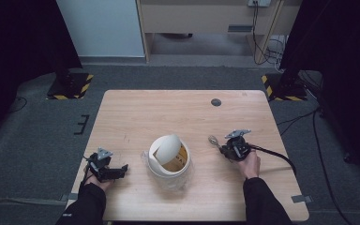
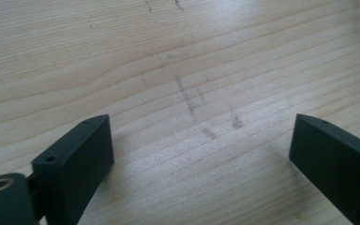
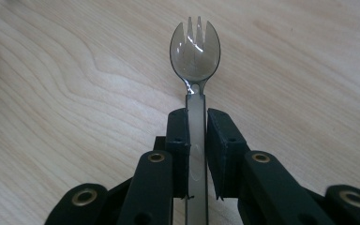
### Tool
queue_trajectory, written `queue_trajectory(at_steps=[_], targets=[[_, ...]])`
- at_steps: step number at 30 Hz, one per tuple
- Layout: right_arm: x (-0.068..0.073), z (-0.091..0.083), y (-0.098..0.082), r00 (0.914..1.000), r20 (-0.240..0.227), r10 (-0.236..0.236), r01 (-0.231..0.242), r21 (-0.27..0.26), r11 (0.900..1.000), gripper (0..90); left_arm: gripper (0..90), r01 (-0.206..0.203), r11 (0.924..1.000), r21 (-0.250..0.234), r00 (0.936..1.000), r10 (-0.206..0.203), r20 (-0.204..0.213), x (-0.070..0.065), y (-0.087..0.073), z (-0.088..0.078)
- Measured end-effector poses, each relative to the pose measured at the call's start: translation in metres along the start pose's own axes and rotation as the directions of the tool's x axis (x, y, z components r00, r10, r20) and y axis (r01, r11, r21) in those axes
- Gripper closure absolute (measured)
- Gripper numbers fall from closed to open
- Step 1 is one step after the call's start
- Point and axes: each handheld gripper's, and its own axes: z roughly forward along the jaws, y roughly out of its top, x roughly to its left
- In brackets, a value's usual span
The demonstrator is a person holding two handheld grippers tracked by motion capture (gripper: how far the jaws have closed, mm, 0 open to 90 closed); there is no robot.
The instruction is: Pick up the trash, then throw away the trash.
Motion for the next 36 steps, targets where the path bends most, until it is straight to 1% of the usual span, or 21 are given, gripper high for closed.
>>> queue_trajectory(at_steps=[2,4,6,7,8,11,12,14,17,18,20,21,23,25,27,29,30,32,33,34,36], targets=[[0.0,-0.006,0.002,1.0,-0.005,-0.003,0.003,-0.027,1.0,79.5,10.1,0.003,1.0,0.006,1.0,-0.003,0.008,0.0,0.001,-0.001],[0.0,-0.014,0.003,0.9999,-0.013,0.005,-0.006,-0.062,0.998,79.5,12.3,0.015,0.9999,0.005,0.9996,-0.015,0.025,-0.001,0.002,-0.003],[-0.001,-0.022,0.005,0.9993,-0.037,0.004,-0.008,-0.106,0.994,79.5,12.6,0.023,0.9995,-0.02,0.9988,-0.022,0.045,-0.001,0.005,-0.006],[-0.002,-0.027,0.006,0.9986,-0.05,0.015,-0.021,-0.127,0.992,79.5,13.0,0.03,0.9989,-0.036,0.998,-0.028,0.056,-0.001,0.006,-0.008],[-0.003,-0.031,0.007,0.998,-0.059,0.021,-0.03,-0.149,0.988,79.5,13.3,0.038,0.9978,-0.055,0.997,-0.034,0.07,-0.001,0.007,-0.011],[-0.008,-0.046,0.008,0.9957,-0.083,0.041,-0.058,-0.221,0.974,79.5,14.2,0.044,0.9927,-0.112,0.9956,-0.034,0.087,-0.002,0.011,-0.021],[-0.009,-0.052,0.009,0.9955,-0.085,0.042,-0.061,-0.242,0.968,79.5,14.4,0.049,0.9898,-0.134,0.995,-0.036,0.093,-0.002,0.012,-0.024],[-0.01,-0.063,0.011,0.9969,-0.074,0.026,-0.046,-0.285,0.957,79.5,14.6,0.059,0.9839,-0.168,0.9939,-0.042,0.102,-0.002,0.015,-0.03],[-0.011,-0.079,0.013,0.9965,-0.081,0.02,-0.048,-0.353,0.934,79.5,14.9,0.074,0.9705,-0.23,0.9932,-0.05,0.105,-0.003,0.019,-0.04],[-0.011,-0.083,0.014,0.9965,-0.08,0.022,-0.051,-0.372,0.927,79.4,15.1,0.081,0.9649,-0.25,0.9928,-0.056,0.106,-0.003,0.02,-0.043],[-0.013,-0.091,0.015,0.9964,-0.081,0.025,-0.055,-0.395,0.917,79.5,15.1,0.093,0.9525,-0.29,0.9919,-0.063,0.11,-0.004,0.023,-0.05],[-0.013,-0.094,0.015,0.9963,-0.082,0.026,-0.058,-0.41,0.91,79.5,15.1,0.093,0.9466,-0.308,0.9921,-0.062,0.108,-0.005,0.024,-0.053],[-0.013,-0.1,0.017,0.9962,-0.083,0.028,-0.061,-0.431,0.901,79.5,15.1,0.093,0.9348,-0.343,0.9926,-0.06,0.105,-0.008,0.027,-0.061],[-0.012,-0.105,0.018,0.9955,-0.091,0.026,-0.065,-0.456,0.888,79.5,15.1,0.096,0.9212,-0.377,0.9924,-0.059,0.108,-0.012,0.03,-0.068],[-0.011,-0.111,0.019,0.9961,-0.086,0.019,-0.058,-0.47,0.881,79.4,15.1,0.089,0.9101,-0.405,0.9927,-0.048,0.111,-0.017,0.033,-0.074],[-0.01,-0.115,0.021,0.9961,-0.087,0.015,-0.056,-0.483,0.874,79.5,15.0,0.078,0.9022,-0.424,0.9931,-0.033,0.113,-0.022,0.036,-0.078],[-0.009,-0.117,0.022,0.9964,-0.084,0.01,-0.05,-0.488,0.871,79.5,15.0,0.071,0.8997,-0.431,0.993,-0.023,0.116,-0.024,0.038,-0.08],[-0.008,-0.122,0.024,0.9964,-0.085,0.005,-0.048,-0.503,0.863,79.5,15.0,0.063,0.8923,-0.447,0.9927,-0.01,0.12,-0.029,0.04,-0.085],[-0.007,-0.124,0.024,0.9965,-0.084,0.003,-0.045,-0.508,0.86,79.5,15.1,0.061,0.887,-0.458,0.9923,-0.004,0.124,-0.03,0.042,-0.087],[-0.007,-0.126,0.025,0.9965,-0.084,-0.001,-0.043,-0.518,0.854,79.5,15.3,0.059,0.8798,-0.472,0.9922,0.001,0.125,-0.032,0.043,-0.09],[-0.005,-0.13,0.027,0.9962,-0.087,-0.005,-0.042,-0.532,0.845,79.4,16.1,0.062,0.8657,-0.497,0.9914,0.004,0.131,-0.036,0.046,-0.095]])
